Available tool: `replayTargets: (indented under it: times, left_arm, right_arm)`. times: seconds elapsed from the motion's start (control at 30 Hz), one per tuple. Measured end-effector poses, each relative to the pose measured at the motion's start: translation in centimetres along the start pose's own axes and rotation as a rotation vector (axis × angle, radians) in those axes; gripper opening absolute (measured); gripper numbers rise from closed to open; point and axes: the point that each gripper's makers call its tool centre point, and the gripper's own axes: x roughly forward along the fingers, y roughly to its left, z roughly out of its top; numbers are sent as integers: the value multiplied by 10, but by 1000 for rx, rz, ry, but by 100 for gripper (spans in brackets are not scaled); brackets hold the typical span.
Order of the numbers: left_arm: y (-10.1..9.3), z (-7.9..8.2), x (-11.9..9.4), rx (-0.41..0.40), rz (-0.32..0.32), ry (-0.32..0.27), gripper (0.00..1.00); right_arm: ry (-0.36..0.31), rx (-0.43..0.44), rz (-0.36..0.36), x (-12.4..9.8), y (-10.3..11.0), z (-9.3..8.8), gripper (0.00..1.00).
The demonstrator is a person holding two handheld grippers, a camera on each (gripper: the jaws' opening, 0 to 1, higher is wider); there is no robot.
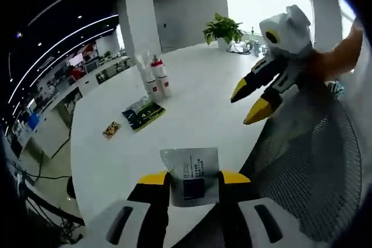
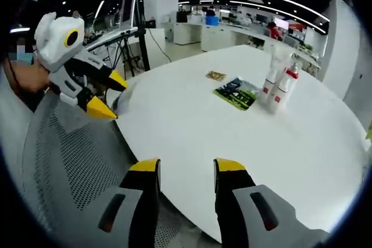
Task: Arrange the skincare products in the storage area until every visible bottle or jar stands upright without overlapping.
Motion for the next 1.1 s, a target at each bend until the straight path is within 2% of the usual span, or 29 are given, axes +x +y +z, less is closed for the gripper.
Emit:
replayTargets:
  times: [0.07, 0.23, 0.3, 0.37, 0.53, 0.7, 0.87, 1.1]
  left_arm:
    - [-6, 5, 1, -27, -19, -33, 34]
    - [2, 0, 7, 54, 54, -26, 34]
    - [4, -1, 9, 118, 80, -17, 34]
    - [1, -1, 10, 109, 61, -18, 34]
    - [2, -6, 12, 128, 69, 1, 34]
    - [4, -7, 12, 150, 77, 4, 34]
    - [5, -10, 12, 165, 78, 14, 34]
    - [5, -12, 11, 187, 74, 17, 34]
  right_arm:
    - [3, -1, 8, 1, 3, -1, 34]
    - [12, 1, 42, 0, 10, -2, 33]
    - [24, 17, 81, 0, 17, -3, 33]
    - [36, 58, 141, 0, 28, -2, 33]
    - [-14, 105, 230, 1, 45, 16, 32]
    - [-56, 182, 291, 14, 59, 38, 29]
    - [-42, 209, 326, 33, 67, 47, 29]
    - [25, 288, 386, 52, 75, 46, 23]
